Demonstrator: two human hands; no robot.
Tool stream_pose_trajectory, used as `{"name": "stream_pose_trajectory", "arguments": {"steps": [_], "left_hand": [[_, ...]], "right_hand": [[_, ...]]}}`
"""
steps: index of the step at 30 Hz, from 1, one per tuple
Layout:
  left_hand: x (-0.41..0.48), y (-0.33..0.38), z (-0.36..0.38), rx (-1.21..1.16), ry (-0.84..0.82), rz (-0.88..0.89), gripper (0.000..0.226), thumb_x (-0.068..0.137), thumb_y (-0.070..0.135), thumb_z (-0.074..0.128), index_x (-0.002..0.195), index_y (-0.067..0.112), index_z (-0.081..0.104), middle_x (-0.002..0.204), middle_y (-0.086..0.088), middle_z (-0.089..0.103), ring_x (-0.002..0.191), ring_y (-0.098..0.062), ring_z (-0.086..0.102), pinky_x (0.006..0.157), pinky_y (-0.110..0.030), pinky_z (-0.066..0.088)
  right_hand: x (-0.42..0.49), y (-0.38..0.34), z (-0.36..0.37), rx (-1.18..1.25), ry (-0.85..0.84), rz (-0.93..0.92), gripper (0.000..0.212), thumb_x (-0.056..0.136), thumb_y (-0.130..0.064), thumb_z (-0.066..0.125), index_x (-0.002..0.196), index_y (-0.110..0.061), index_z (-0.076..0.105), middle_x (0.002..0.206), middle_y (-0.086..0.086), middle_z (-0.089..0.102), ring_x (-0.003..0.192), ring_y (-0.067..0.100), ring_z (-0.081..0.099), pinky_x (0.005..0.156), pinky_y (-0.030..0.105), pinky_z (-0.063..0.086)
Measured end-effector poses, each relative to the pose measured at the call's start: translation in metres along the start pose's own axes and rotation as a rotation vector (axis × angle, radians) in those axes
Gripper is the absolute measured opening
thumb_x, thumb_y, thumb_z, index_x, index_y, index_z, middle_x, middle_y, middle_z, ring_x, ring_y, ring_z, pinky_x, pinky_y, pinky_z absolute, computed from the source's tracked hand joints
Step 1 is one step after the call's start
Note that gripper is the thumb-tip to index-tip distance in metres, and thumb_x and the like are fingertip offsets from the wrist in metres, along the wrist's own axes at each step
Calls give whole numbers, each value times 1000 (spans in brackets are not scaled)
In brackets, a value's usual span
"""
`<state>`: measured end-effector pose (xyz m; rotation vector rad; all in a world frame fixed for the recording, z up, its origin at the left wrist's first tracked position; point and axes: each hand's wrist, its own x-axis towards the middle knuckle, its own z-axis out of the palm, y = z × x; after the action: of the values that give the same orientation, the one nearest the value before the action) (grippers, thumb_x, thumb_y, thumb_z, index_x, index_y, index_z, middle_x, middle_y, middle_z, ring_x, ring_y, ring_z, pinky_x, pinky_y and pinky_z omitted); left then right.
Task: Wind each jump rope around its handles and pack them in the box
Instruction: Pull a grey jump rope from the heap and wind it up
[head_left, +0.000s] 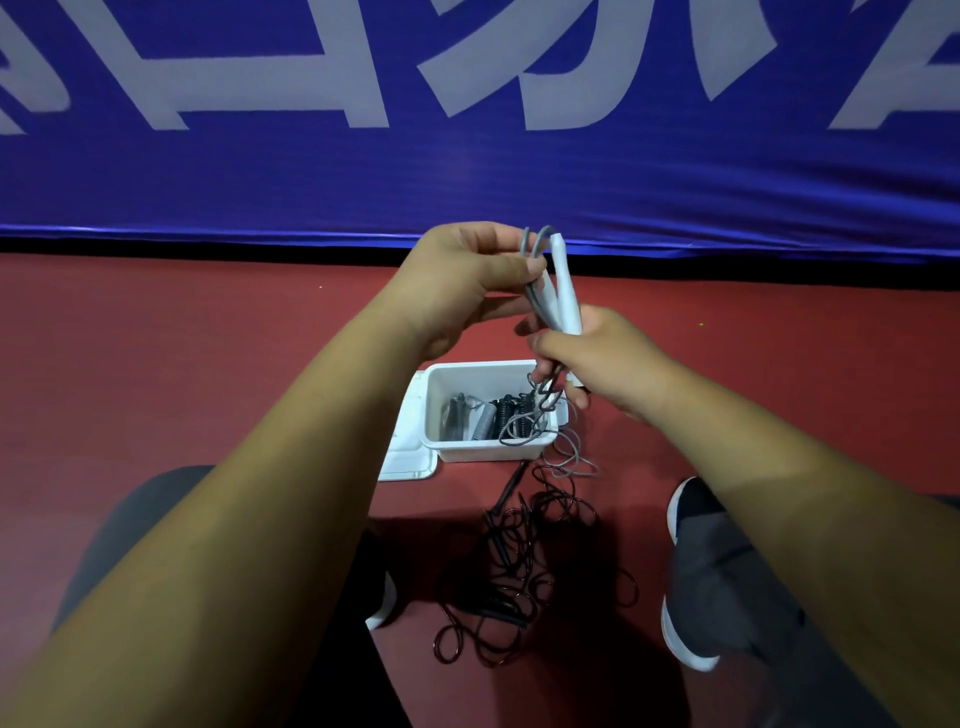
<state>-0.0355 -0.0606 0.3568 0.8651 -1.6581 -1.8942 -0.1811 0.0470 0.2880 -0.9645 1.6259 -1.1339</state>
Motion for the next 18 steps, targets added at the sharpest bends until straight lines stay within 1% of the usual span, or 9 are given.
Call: {"name": "stream_pose_trajectory", "arguments": {"steps": [2, 4, 8, 11, 12, 14, 16, 17, 18], "left_hand": [[0, -1, -2, 1, 8, -8, 19, 94, -2, 71, 113, -1, 72, 109, -26, 74, 97, -30, 74, 90, -44, 63], [0, -1, -3, -1, 21, -18, 18, 94, -2, 71, 111, 0, 73, 104, -22, 74, 96, -29, 74, 85, -40, 63], [1, -4, -2, -22, 48, -40, 17, 93, -4, 70, 111, -2, 72, 103, -22, 75, 96, -30, 76, 80, -35, 63], [1, -4, -2, -75, 32, -35, 13, 95, 1, 72, 107, -2, 72, 94, -18, 75, 95, -29, 76, 86, -37, 63], [2, -4, -2, -99, 37, -32, 12, 96, 8, 73, 105, 0, 71, 90, -15, 73, 92, -26, 74, 89, -38, 63], [6, -8, -3, -126, 109, -52, 22, 102, 25, 68, 107, 4, 66, 87, -10, 67, 84, -22, 69, 91, -39, 63], [13, -20, -2, -95, 206, -116, 29, 109, 30, 55, 111, 2, 64, 91, -11, 66, 82, -24, 70, 90, -41, 64], [16, -30, -1, -47, 212, -149, 27, 110, 27, 52, 113, 3, 65, 97, -11, 71, 85, -24, 74, 92, -43, 63], [16, -38, 3, 23, 160, -166, 24, 108, 24, 51, 115, 6, 67, 101, -10, 75, 89, -23, 75, 94, -45, 62]], "right_hand": [[-5, -4, 0, 44, -59, -3, 21, 101, -9, 65, 122, -10, 66, 76, 8, 71, 77, 23, 71, 37, 25, 38], [-9, -6, 0, 81, -98, 10, 24, 103, -8, 65, 126, -7, 63, 81, 9, 73, 80, 24, 75, 36, 24, 37], [-13, -9, -2, 105, -138, 17, 17, 104, -10, 66, 120, -5, 62, 83, 12, 74, 73, 26, 74, 38, 24, 38], [-15, -13, -3, 115, -145, 34, 17, 105, -7, 62, 121, -4, 61, 88, 16, 77, 70, 24, 74, 39, 25, 40], [-16, -16, -3, 123, -142, 35, 19, 104, -6, 61, 123, -3, 61, 91, 17, 77, 71, 24, 74, 39, 25, 41], [-17, -23, -6, 146, -135, 16, 23, 102, -3, 60, 126, -2, 61, 95, 20, 78, 73, 26, 75, 39, 25, 40], [-18, -34, -12, 188, -133, -21, 26, 102, -2, 58, 128, -2, 60, 99, 22, 78, 75, 26, 75, 38, 24, 39], [-19, -39, -16, 221, -130, -38, 27, 103, -1, 57, 129, -1, 60, 100, 23, 78, 75, 25, 76, 38, 23, 37], [-20, -45, -21, 256, -123, -51, 28, 103, 0, 55, 131, 0, 59, 102, 24, 78, 74, 24, 76, 37, 23, 36]]}}
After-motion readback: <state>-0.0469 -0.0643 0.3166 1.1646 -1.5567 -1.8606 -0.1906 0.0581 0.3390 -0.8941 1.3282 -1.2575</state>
